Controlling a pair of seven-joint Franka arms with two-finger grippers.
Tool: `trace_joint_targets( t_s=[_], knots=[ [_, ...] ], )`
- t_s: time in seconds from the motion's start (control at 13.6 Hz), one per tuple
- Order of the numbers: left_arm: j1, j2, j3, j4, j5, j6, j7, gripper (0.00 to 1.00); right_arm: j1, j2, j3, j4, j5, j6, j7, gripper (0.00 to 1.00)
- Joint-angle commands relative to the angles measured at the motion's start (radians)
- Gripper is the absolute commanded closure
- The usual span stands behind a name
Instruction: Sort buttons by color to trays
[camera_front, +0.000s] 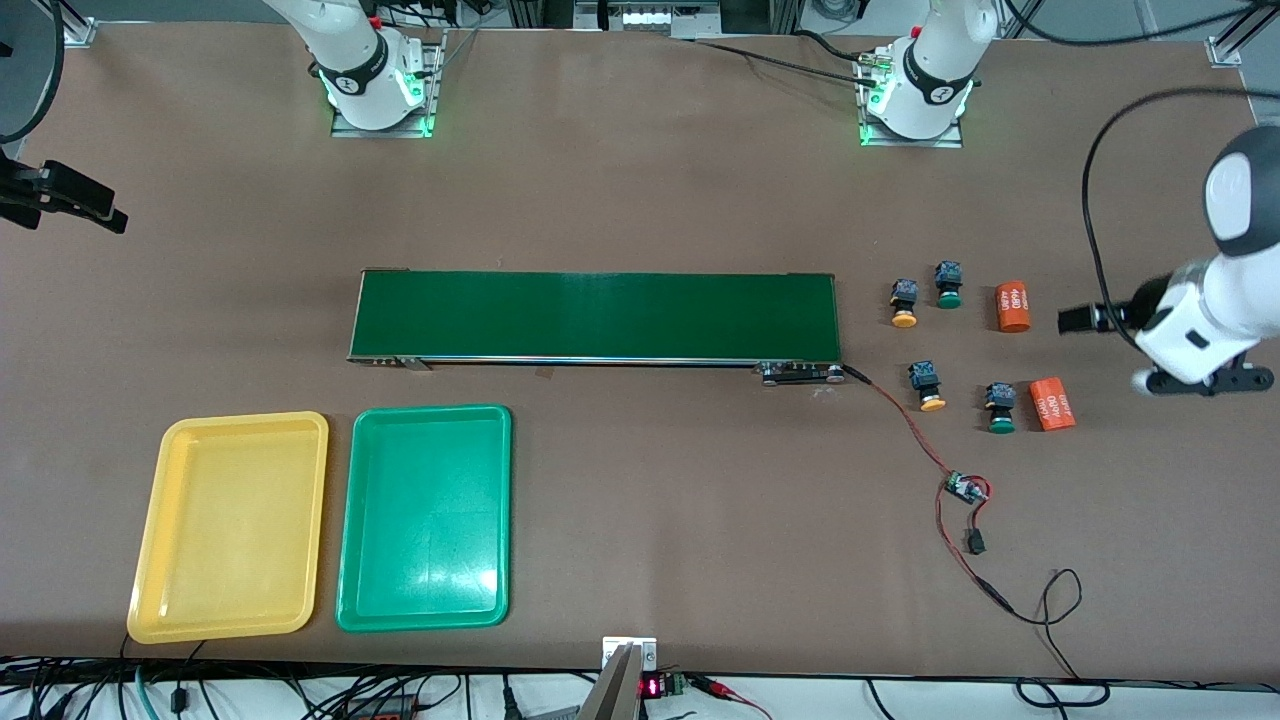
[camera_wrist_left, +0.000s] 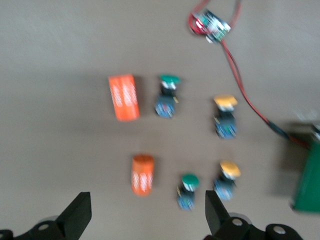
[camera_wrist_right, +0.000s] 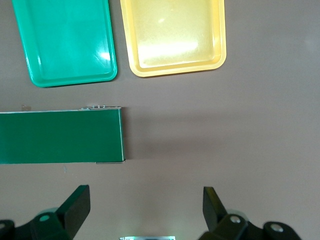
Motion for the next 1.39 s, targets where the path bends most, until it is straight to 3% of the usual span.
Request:
trace_joint_targets(
  t_s=[0.0, 0.29, 0.66, 0.81, 0.88, 0.95, 1.17, 1.32],
  knots=[
    [0.044, 0.078, -0.003, -0.023, 0.021, 0.147, 0.027, 0.0, -0.002, -0.003, 0.0, -0.001, -0.004, -0.009, -0.012, 0.0],
    [0.122, 0.19, -0.003, -0.107, 0.029, 0.504, 0.088, 0.0, 0.001, -0.003, 0.0, -0.001, -0.006, -0.008, -0.01, 0.0],
    [0.125, 0.217, -0.005, -0.288, 0.027, 0.775, 0.079, 0.01, 0.001, -0.005, 0.0, -0.001, -0.004, -0.009, -0.01, 0.0],
    [0.127, 0.235, -0.005, -0.303, 0.027, 0.778, 0.079, 0.15, 0.001, -0.005, 0.0, -0.001, -0.004, -0.009, -0.012, 0.0],
    [0.13, 0.247, -0.005, -0.3, 0.027, 0.778, 0.085, 0.38, 0.001, -0.005, 0.0, -0.001, -0.004, -0.009, -0.01, 0.0],
    [0.145, 0.263, -0.005, -0.293, 0.027, 0.778, 0.088, 0.54, 0.003, -0.005, 0.0, -0.001, -0.004, -0.011, -0.01, 0.0],
    [0.155, 0.266, -0.011, -0.285, 0.028, 0.773, 0.09, 0.68, 0.003, -0.005, 0.0, -0.001, -0.004, -0.009, -0.009, 0.0],
    [0.144, 0.197, -0.02, -0.282, 0.029, 0.696, 0.096, 0.69, 0.003, -0.005, 0.0, -0.002, -0.004, -0.009, -0.007, 0.0]
  ],
)
